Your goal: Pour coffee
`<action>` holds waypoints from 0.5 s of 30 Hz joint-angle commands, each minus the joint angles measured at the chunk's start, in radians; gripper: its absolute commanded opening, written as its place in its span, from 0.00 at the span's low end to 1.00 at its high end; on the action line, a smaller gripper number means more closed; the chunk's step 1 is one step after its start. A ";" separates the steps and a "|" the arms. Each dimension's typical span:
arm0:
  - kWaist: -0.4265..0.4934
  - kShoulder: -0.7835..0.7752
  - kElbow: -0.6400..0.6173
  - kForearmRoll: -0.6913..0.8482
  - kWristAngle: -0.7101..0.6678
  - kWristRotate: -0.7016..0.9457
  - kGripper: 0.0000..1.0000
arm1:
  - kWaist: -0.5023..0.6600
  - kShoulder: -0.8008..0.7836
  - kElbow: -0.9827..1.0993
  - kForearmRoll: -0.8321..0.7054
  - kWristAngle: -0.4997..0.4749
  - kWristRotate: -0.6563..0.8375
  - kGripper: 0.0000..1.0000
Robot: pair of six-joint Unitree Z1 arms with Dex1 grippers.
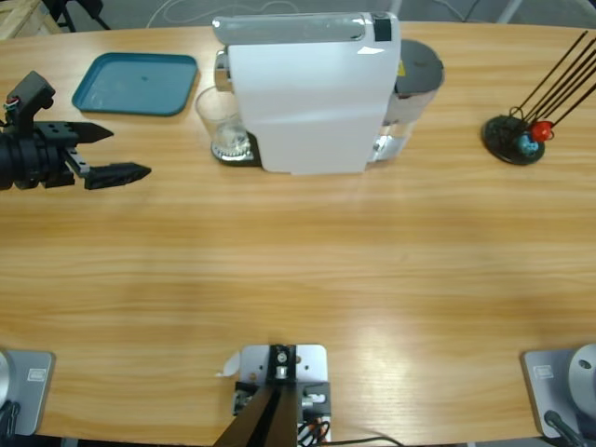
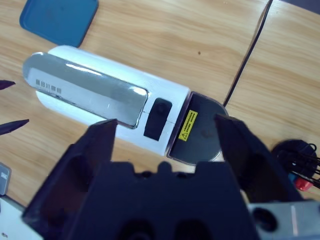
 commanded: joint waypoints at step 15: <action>-0.049 -0.024 0.042 -0.009 0.008 -0.001 1.00 | 0.058 -0.300 0.215 0.087 0.044 -0.014 1.00</action>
